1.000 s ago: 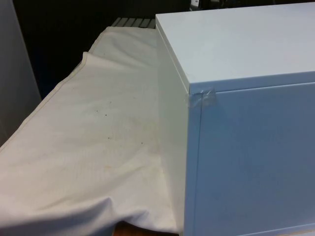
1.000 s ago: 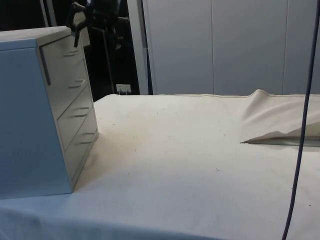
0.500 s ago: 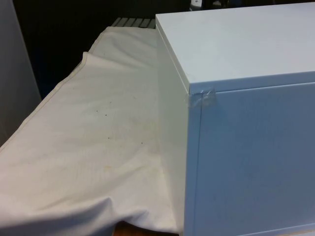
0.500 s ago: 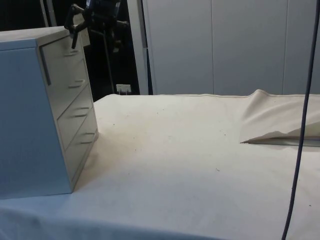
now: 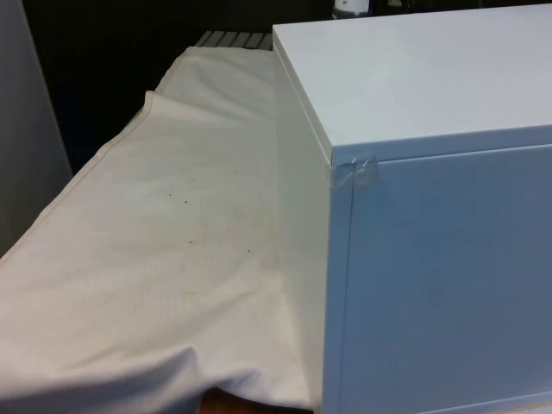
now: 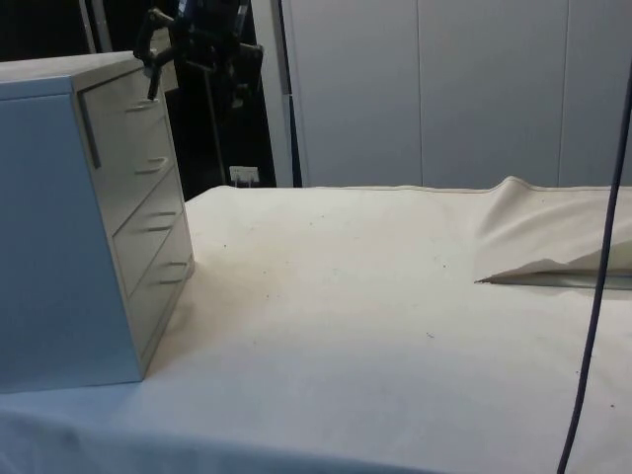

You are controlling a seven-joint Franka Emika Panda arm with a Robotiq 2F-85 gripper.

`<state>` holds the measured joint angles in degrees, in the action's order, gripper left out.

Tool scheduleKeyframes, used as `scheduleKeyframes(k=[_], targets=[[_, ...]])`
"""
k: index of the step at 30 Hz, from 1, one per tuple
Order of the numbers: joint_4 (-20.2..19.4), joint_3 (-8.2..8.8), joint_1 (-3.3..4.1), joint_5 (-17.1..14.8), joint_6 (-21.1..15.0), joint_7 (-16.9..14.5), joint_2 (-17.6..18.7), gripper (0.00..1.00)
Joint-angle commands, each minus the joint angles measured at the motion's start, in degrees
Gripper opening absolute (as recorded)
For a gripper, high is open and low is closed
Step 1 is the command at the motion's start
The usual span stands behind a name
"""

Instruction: Open the drawer, then close it.

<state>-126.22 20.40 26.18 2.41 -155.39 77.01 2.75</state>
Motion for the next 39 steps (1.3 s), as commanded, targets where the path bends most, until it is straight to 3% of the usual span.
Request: scheduleKeyframes(k=[1,5,11,20,29,39], targets=[[-0.9,0.11,0.0,0.6,-1.1,1.4,-0.3,1.0],[-1.1,-0.11,0.0,0.0,-0.2,0.9,-0.5,1.0],[-1.1,-0.06,-0.06,-0.7,-2.1,3.5,0.5,1.0],[-1.1,-0.06,0.0,-2.7,-2.8,4.1,0.6,1.0],[-3.6,-0.11,-0.06,-3.1,-2.1,3.9,-3.2,1.0],[-4.6,0.23,-0.23,-3.2,-2.2,3.4,-4.1,1.0]])
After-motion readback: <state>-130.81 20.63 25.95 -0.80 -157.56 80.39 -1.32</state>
